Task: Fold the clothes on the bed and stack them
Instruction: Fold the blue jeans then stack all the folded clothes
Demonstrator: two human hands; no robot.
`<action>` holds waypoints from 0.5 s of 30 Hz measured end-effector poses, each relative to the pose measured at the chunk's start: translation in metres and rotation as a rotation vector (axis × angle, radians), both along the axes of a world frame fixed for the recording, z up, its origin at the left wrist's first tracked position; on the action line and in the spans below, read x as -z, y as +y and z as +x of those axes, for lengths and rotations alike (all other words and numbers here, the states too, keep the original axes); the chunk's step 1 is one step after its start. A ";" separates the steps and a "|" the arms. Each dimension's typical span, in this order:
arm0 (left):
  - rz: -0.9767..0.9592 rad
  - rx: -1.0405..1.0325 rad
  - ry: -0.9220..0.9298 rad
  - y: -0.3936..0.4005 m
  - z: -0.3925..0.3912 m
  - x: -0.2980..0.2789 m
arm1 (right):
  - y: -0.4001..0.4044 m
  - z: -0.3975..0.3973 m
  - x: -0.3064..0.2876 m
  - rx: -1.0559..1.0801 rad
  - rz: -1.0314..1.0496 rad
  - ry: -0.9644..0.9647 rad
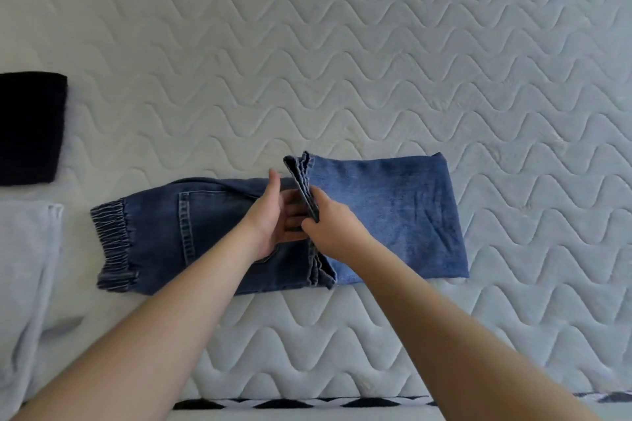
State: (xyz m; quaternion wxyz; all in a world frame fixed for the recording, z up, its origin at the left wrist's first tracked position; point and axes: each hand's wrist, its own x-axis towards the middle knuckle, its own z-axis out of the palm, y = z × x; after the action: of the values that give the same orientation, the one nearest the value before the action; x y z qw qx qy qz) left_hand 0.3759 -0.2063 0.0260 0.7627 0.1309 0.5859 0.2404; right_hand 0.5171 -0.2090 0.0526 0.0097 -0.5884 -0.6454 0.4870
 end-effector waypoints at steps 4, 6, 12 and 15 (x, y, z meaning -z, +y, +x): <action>-0.097 0.003 0.216 -0.016 -0.011 0.024 | -0.003 -0.001 0.024 -0.027 -0.098 0.001; -0.004 0.037 0.344 -0.024 -0.010 0.031 | 0.005 0.017 0.029 0.079 -0.061 -0.001; 0.317 0.276 0.803 -0.033 -0.002 0.039 | 0.041 0.090 0.035 0.165 0.103 -0.152; 0.371 0.203 1.009 -0.034 0.002 0.030 | 0.056 0.117 0.039 0.158 0.156 -0.197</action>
State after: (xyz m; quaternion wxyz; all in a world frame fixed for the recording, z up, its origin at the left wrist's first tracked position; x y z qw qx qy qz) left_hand 0.3781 -0.2400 -0.0037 0.3704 0.4180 0.8114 0.1723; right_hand 0.6336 -0.1528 0.0134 0.0302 -0.6797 -0.6310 0.3728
